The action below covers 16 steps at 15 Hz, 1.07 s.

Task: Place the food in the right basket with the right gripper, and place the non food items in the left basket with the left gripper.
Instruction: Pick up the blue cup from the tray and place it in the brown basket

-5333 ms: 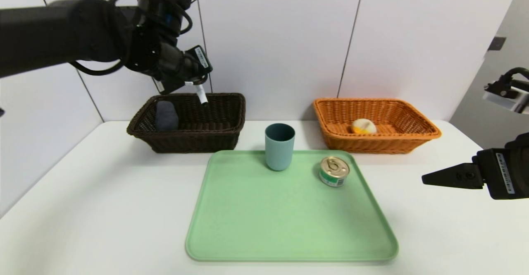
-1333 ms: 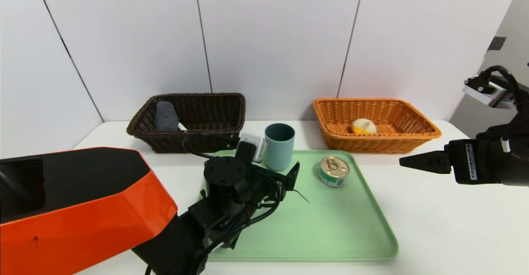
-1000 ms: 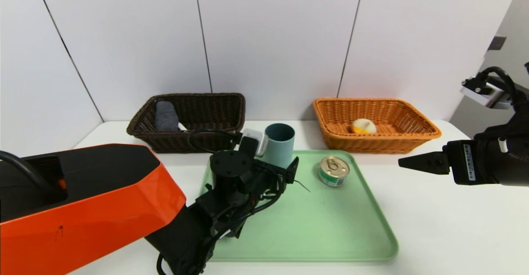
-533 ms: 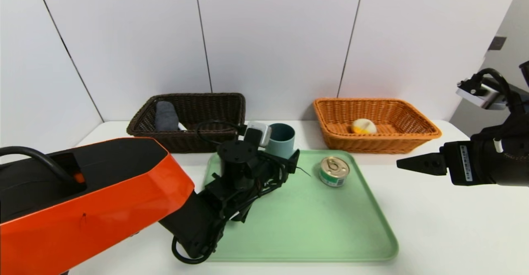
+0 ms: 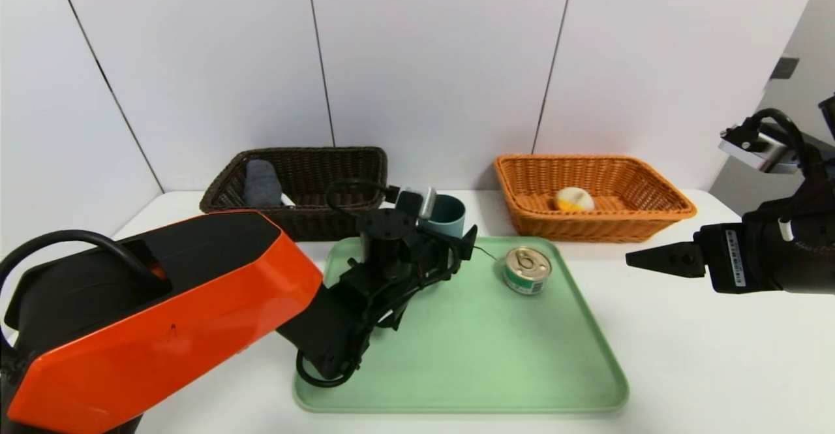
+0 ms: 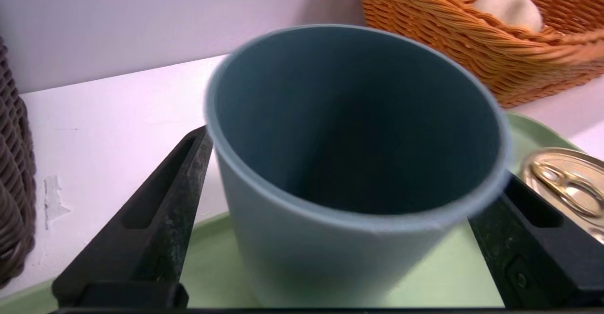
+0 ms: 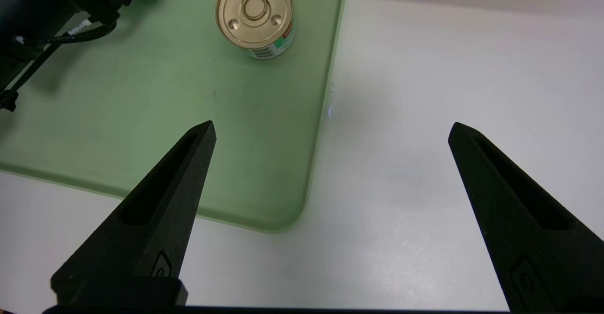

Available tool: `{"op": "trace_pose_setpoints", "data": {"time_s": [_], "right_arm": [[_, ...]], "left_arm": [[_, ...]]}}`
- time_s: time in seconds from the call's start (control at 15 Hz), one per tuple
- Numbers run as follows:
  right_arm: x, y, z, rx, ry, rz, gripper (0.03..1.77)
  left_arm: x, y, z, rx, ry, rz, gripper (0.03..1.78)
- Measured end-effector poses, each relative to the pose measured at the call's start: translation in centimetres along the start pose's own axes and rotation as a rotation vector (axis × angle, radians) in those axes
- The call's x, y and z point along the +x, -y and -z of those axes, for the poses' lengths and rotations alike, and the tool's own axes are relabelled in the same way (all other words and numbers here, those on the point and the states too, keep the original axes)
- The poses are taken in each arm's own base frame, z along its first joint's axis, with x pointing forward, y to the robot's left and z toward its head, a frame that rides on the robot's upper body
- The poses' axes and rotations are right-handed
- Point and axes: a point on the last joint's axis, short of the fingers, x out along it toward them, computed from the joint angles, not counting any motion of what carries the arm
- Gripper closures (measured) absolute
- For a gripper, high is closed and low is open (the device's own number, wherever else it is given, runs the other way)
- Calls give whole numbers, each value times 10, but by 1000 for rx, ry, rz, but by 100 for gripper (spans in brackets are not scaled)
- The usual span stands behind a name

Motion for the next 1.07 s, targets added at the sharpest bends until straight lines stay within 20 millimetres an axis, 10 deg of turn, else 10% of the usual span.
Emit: {"op": "trace_pose_setpoints", "data": {"time_s": [0.27,0.47,1.07], "right_arm": [[1,1,0,-11,-1,5,9],[1,2,0,-14,-2,6,9],[3,1,4,-25,-19,7,9]], "left_arm": [[7,-2,2,0,3,-4,12],[9,-2,5,1,-2,-7,60],[1,6,-36,-13,18,11,61]]}}
